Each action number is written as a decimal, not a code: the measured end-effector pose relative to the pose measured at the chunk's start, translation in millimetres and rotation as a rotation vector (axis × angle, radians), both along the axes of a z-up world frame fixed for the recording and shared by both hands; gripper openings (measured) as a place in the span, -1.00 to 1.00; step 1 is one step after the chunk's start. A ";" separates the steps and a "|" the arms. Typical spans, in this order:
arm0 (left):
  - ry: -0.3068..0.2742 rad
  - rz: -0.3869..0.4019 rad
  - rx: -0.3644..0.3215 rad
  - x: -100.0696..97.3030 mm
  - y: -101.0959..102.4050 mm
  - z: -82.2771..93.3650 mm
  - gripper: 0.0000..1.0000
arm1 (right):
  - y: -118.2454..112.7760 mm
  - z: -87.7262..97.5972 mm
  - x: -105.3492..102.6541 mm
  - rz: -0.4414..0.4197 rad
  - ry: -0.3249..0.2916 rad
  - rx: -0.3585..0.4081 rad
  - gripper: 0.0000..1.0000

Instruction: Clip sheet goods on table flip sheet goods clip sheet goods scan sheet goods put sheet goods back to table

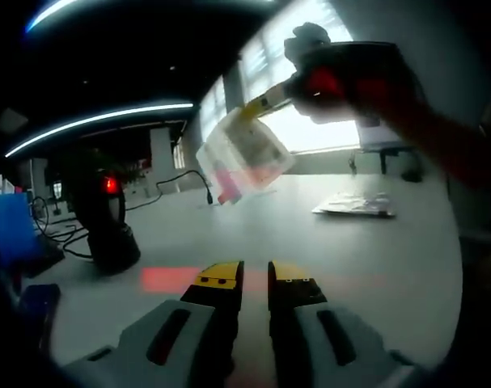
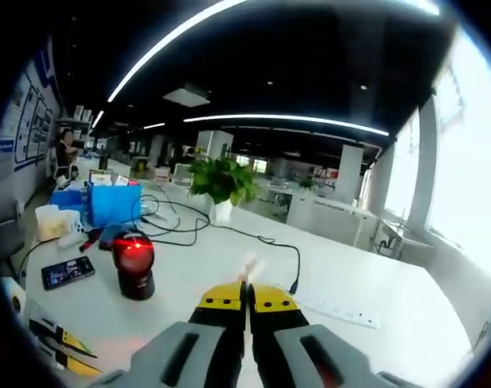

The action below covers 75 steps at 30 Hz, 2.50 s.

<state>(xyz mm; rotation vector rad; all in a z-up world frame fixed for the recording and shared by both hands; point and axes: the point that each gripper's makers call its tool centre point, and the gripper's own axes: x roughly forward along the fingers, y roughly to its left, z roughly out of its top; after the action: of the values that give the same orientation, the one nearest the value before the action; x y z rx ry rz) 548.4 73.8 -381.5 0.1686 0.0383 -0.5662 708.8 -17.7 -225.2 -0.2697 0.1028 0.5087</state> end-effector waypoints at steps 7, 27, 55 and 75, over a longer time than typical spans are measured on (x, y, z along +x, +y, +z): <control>-0.001 -0.004 -0.011 -0.7 0.0 0.9 -0.91 | 18.8 2.1 8.2 -0.013 -0.021 0.034 -1.00; -0.002 -0.001 -0.009 0.7 0.9 0.0 -0.91 | 56.8 -20.1 18.3 -0.076 -0.076 -0.018 -1.00; -0.007 -0.001 0.001 2.0 1.4 1.0 -0.91 | 26.2 5.8 9.0 -0.057 -0.123 -0.038 -1.00; -0.010 -0.002 0.009 0.2 -0.4 0.4 -0.91 | -18.6 -10.2 1.6 0.002 -0.033 -0.084 -1.00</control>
<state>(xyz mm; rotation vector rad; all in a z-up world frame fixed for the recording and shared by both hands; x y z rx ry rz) 548.6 73.4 -381.1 0.1805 0.0309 -0.5676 710.4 -36.3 -235.4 -0.3600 0.0921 0.5029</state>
